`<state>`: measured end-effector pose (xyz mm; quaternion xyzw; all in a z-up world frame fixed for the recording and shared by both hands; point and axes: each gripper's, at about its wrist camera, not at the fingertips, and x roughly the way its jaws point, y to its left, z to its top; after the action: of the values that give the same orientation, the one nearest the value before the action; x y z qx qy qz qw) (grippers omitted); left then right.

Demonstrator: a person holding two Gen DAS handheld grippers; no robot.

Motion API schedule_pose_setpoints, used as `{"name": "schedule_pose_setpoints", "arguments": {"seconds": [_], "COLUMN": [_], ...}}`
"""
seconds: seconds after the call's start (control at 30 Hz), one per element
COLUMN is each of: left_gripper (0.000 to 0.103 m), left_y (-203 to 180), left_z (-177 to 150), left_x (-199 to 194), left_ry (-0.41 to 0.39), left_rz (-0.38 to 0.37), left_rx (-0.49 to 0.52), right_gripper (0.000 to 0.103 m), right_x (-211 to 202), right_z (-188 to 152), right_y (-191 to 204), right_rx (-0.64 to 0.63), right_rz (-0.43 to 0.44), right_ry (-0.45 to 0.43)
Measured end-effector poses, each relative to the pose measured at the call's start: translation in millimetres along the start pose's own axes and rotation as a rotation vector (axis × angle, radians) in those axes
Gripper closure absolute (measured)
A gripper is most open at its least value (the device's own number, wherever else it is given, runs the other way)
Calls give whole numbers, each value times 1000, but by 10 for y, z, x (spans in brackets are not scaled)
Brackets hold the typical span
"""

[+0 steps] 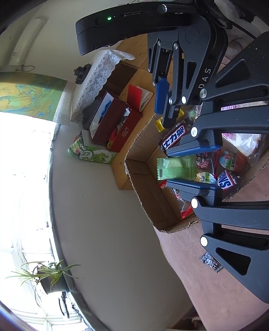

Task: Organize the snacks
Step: 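Carry the green square candy and yellow candy into the box and release both, then move both tools back out of the box over the black and green candies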

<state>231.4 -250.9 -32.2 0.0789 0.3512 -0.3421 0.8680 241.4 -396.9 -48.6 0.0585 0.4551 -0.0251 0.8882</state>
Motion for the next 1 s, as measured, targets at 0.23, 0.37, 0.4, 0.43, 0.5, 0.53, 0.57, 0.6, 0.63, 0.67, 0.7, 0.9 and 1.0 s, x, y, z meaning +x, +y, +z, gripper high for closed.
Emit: {"name": "schedule_pose_setpoints", "arguments": {"seconds": [0.23, 0.37, 0.4, 0.43, 0.5, 0.53, 0.57, 0.6, 0.63, 0.67, 0.7, 0.9, 1.0], "left_gripper": [66, 56, 56, 55, 51, 50, 50, 50, 50, 49, 48, 46, 46], "left_y": [21, 55, 65, 71, 77, 80, 82, 86, 91, 101, 107, 136, 160], "left_z": [-1, -2, -3, -3, -4, -7, -8, -5, -4, -9, -10, -32, -45], "left_x": [-8, -33, -36, -42, -64, -74, -84, -92, -101, -110, -122, -208, -256], "left_ry": [0, -8, -7, -8, -13, -15, -16, -17, -18, -20, -23, -35, -40], "left_rz": [3, 9, 8, 9, 9, 8, 8, 8, 6, 4, 5, 5, 8], "left_rx": [-7, -17, -19, -18, -18, -18, -17, -18, -20, -22, -22, -23, -23], "right_gripper": [56, 51, 51, 50, 40, 34, 31, 30, 29, 28, 28, 26, 26], "right_x": [-25, -45, -46, -50, -68, -83, -98, -111, -125, -139, -157, -269, -323], "right_z": [5, 6, 4, 3, -5, -10, -14, -16, -17, -18, -21, -53, -83], "right_y": [13, 12, 10, 9, 11, 13, 18, 23, 28, 32, 38, 43, 73], "right_rx": [1, -1, -1, -1, 0, 0, -1, -2, -3, -4, -5, 2, 4], "right_rz": [-14, -29, -33, -36, -43, -49, -55, -58, -64, -71, -76, -90, -85], "right_ry": [-10, -11, -9, -8, -13, -21, -27, -31, -35, -39, -42, -65, -73]}}
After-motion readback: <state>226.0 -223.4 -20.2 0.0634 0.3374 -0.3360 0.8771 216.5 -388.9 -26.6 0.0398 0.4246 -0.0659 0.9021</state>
